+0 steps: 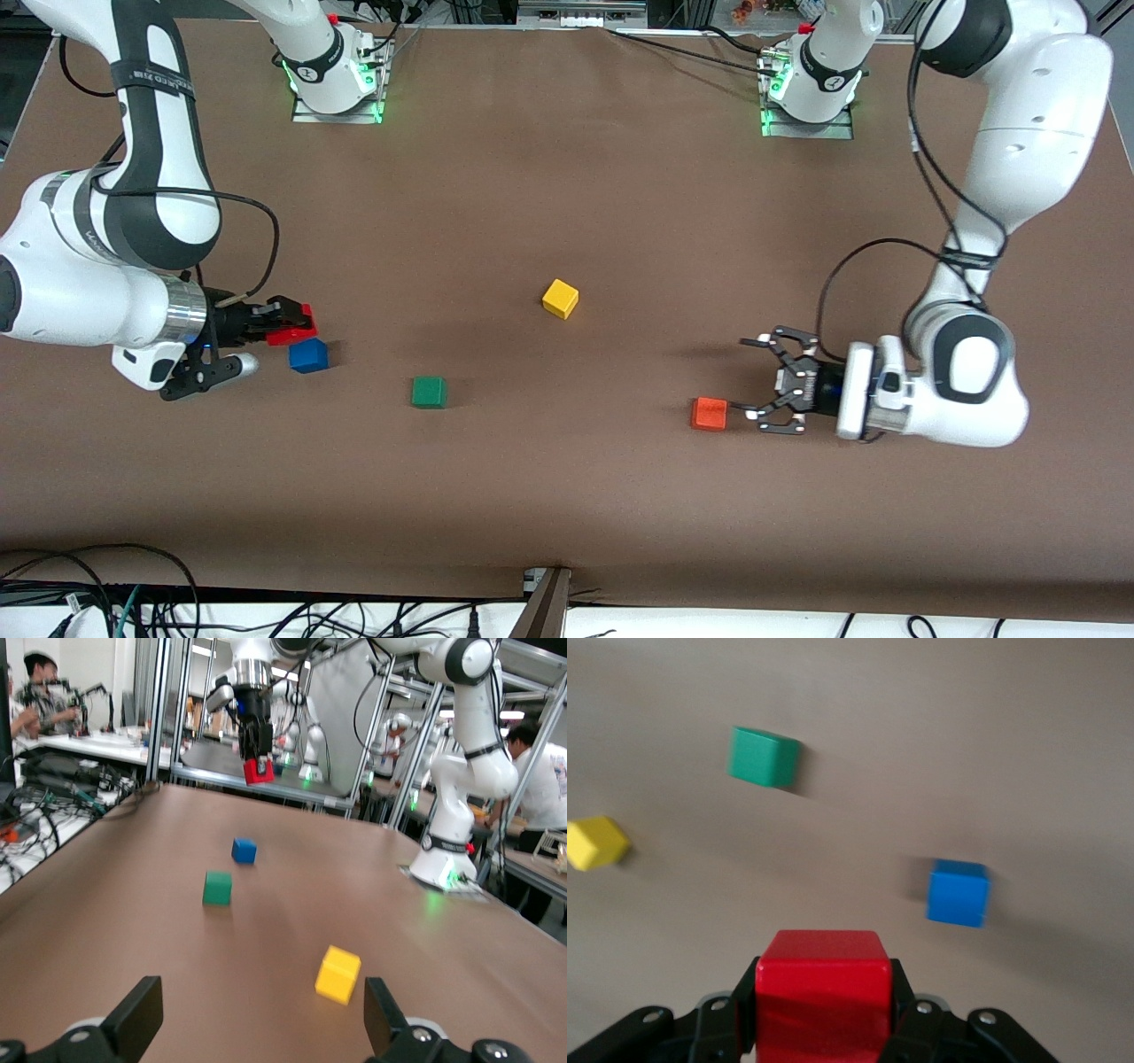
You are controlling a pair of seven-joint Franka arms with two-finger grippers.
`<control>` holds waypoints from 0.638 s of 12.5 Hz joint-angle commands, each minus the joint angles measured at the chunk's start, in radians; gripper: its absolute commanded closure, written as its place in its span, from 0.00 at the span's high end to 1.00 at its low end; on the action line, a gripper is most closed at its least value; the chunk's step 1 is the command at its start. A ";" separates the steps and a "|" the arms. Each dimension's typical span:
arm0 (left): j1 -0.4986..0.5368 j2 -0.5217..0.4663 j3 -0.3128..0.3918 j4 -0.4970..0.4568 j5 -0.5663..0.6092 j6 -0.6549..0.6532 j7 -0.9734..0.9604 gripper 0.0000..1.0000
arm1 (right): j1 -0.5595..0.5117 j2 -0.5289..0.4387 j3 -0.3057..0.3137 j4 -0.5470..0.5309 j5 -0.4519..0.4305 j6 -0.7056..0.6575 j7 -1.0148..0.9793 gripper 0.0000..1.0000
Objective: Pass red block to right arm, stack on blue
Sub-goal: 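Move the red cube over the blue cube while the left gripper withdraws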
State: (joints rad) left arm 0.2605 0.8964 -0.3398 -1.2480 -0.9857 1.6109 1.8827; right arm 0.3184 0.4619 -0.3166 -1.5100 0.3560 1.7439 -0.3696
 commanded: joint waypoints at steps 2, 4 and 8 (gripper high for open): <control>0.106 -0.047 0.002 0.063 0.231 -0.141 -0.019 1.00 | -0.024 0.041 -0.010 -0.004 -0.168 0.057 -0.026 0.00; 0.124 -0.050 0.004 0.140 0.407 -0.222 -0.020 1.00 | -0.022 0.064 -0.010 -0.039 -0.189 0.133 -0.011 0.00; 0.108 -0.149 0.038 0.173 0.677 -0.278 -0.025 1.00 | 0.005 0.080 -0.009 -0.091 -0.200 0.218 0.063 0.00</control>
State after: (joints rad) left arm 0.4004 0.8210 -0.3335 -1.0803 -0.4042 1.3577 1.8732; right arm 0.3087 0.5616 -0.3266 -1.5600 0.1785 1.9207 -0.3327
